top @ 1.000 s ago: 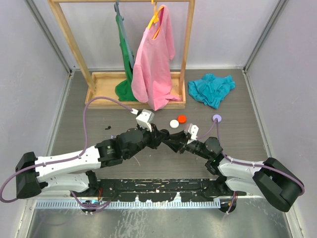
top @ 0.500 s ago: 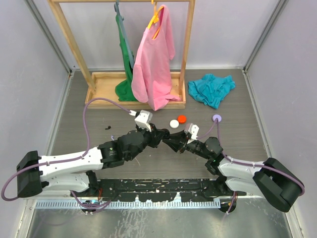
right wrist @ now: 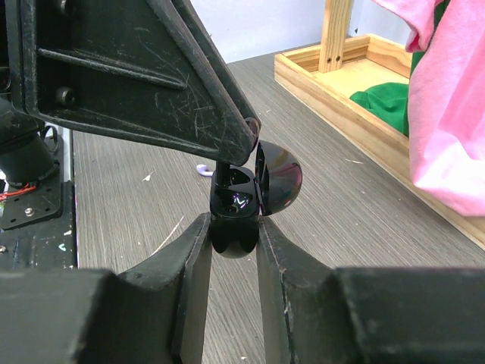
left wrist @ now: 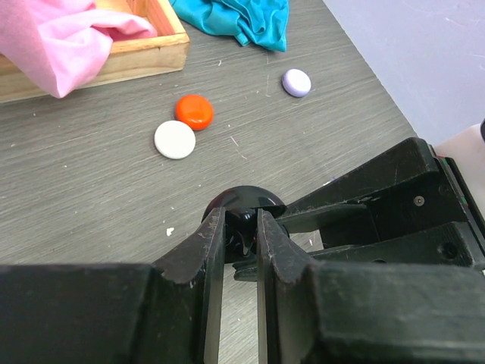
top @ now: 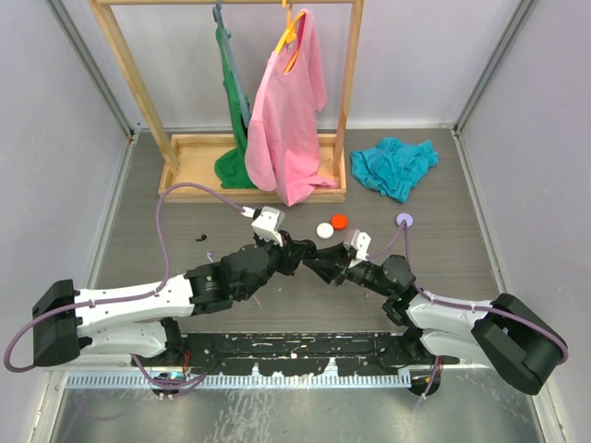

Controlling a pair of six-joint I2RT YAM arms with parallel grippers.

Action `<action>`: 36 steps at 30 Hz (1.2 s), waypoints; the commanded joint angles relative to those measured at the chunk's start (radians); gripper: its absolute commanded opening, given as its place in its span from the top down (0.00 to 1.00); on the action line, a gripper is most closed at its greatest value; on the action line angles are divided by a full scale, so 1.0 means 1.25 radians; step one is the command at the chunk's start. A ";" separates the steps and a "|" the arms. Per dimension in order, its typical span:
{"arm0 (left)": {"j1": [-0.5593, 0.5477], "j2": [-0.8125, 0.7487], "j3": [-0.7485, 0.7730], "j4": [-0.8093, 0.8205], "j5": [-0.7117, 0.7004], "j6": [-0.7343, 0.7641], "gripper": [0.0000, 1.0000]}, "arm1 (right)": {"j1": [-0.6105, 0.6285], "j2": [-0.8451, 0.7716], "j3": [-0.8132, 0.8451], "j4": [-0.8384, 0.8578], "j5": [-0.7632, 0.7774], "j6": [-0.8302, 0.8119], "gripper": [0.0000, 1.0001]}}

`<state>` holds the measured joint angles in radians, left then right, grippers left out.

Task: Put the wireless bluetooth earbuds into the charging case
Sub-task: Place the earbud in the charging case.

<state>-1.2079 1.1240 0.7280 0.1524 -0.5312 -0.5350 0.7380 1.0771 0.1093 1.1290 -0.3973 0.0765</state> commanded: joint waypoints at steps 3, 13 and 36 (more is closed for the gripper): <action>-0.015 0.005 -0.011 0.060 -0.041 -0.015 0.89 | 0.001 -0.020 0.006 0.062 0.018 -0.002 0.99; -0.043 0.031 -0.015 0.072 -0.106 -0.021 0.88 | 0.001 -0.022 0.004 0.066 0.018 0.003 0.99; -0.067 0.036 -0.046 0.161 -0.153 -0.041 0.83 | 0.000 -0.029 -0.002 0.074 0.033 0.009 0.99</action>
<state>-1.2839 1.1706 0.6651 0.2966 -0.6952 -0.5686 0.7403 1.0664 0.0998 1.1416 -0.3790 0.0834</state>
